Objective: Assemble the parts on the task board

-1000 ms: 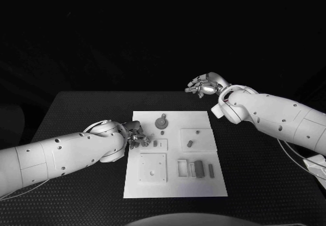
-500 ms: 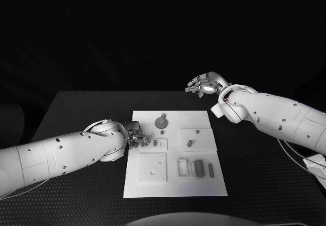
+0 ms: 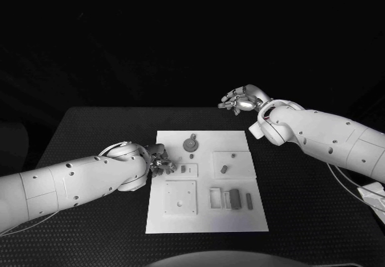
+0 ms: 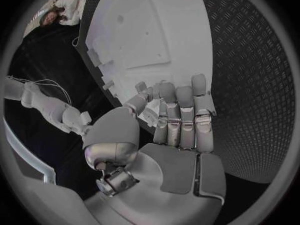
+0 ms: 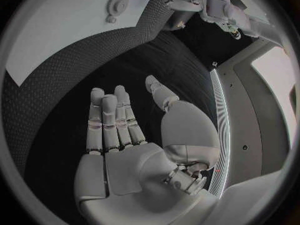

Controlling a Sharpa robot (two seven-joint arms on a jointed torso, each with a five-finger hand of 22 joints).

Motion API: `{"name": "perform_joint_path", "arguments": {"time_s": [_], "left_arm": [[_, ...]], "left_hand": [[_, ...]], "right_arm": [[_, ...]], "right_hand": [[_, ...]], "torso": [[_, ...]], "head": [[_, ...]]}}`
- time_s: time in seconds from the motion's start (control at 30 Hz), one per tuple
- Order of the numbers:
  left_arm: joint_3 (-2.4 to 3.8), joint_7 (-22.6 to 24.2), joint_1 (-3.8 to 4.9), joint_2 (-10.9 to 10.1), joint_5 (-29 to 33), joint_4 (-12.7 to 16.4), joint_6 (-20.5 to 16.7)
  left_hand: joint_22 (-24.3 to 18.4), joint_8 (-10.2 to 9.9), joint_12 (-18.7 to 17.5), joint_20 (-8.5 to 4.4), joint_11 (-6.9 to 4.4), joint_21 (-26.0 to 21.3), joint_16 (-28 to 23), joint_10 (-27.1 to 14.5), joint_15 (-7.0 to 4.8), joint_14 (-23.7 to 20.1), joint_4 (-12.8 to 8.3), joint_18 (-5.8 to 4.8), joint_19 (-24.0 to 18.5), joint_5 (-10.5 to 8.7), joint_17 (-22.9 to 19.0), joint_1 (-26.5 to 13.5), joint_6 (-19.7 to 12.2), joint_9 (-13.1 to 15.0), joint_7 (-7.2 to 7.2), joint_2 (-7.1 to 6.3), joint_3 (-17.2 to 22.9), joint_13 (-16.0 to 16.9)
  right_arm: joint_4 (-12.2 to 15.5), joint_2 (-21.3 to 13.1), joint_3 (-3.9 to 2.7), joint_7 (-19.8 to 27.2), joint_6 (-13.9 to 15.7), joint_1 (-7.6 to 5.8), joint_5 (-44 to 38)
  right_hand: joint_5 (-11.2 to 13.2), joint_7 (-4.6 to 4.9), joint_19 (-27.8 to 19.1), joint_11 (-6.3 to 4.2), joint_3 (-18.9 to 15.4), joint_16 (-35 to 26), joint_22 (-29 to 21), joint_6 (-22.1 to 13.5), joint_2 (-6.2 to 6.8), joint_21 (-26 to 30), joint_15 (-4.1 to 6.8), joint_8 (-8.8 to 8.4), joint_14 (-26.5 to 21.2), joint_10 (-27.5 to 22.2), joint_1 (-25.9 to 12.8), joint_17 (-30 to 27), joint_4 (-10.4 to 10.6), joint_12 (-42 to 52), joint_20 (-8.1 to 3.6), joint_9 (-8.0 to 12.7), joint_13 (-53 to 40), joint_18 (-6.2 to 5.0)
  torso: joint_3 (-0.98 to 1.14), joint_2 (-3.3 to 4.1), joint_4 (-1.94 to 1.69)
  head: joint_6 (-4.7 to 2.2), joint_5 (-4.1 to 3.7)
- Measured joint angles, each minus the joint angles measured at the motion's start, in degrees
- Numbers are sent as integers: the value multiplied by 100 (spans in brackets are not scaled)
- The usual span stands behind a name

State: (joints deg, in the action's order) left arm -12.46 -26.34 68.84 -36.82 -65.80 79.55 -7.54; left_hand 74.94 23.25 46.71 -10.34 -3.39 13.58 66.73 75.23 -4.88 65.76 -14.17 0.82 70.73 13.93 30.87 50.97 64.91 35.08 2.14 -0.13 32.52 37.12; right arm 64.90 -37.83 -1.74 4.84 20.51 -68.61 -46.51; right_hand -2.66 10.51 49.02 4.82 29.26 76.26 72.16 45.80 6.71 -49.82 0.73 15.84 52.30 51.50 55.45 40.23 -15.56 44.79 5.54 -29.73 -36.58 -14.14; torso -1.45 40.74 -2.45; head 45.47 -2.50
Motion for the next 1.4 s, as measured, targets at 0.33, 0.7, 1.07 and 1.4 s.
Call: {"name": "perform_joint_path", "arguments": {"time_s": [0.33, 0.7, 1.07, 1.4], "left_arm": [[2, -21, -6, -1, 130, -12, -35], [4, -92, -3, 31, 161, -16, 14], [0, -129, -6, 53, 147, -33, 15], [-8, -153, -15, 62, 128, -43, 1]], "left_hand": [[-1, 9, 0, 1, -3, 0, 0, 15, 0, 0, -34, 0, 1, 43, 17, -45, 20, 24, -20, 45, -29, 24], [-2, 34, 0, 2, -3, 0, 0, 36, 1, 0, -38, 0, 1, 43, 16, -45, 29, 40, -11, 45, -25, 36], [-2, -1, -23, 2, -62, 0, 0, 118, -2, -3, 13, 1, 1, -28, 15, -132, 39, 27, -1, -119, -108, 48], [-3, 4, -45, 1, -100, 1, 0, 157, -2, -3, 324, 4, 2, -590, 15, -279, 60, 29, -22, -328, -175, 68]], "right_arm": [[-6, 5, 0, 0, -4, 7, 2], [-7, 5, 0, -1, -7, 9, 3], [-7, 3, 0, -1, -11, 10, 5], [-7, 3, 0, -1, -14, 14, 9]], "right_hand": [[0, -2, 0, 0, 0, 0, 0, 1, 0, 0, 0, 0, 0, 0, 0, -5, 0, 0, 0, 1, 1, 0], [0, -10, 0, 0, 0, 0, 5, 8, 0, 0, -7, 0, -7, 0, 0, -5, 0, 0, 0, 5, 7, 0], [0, -4, 0, 0, 0, 0, 5, 18, 0, 2, -7, 0, -7, 0, 0, -5, 0, 22, 0, 5, 13, 0], [0, 10, 0, 0, 0, 0, 4, 4, 0, 23, -8, 0, -8, 0, 0, -4, 0, 22, 0, 5, 18, 0]], "torso": [[1, 0, -3], [6, 0, -1], [7, 0, 3], [5, 1, 3]], "head": [[-5, 8], [3, 6], [7, 6], [1, 2]]}}
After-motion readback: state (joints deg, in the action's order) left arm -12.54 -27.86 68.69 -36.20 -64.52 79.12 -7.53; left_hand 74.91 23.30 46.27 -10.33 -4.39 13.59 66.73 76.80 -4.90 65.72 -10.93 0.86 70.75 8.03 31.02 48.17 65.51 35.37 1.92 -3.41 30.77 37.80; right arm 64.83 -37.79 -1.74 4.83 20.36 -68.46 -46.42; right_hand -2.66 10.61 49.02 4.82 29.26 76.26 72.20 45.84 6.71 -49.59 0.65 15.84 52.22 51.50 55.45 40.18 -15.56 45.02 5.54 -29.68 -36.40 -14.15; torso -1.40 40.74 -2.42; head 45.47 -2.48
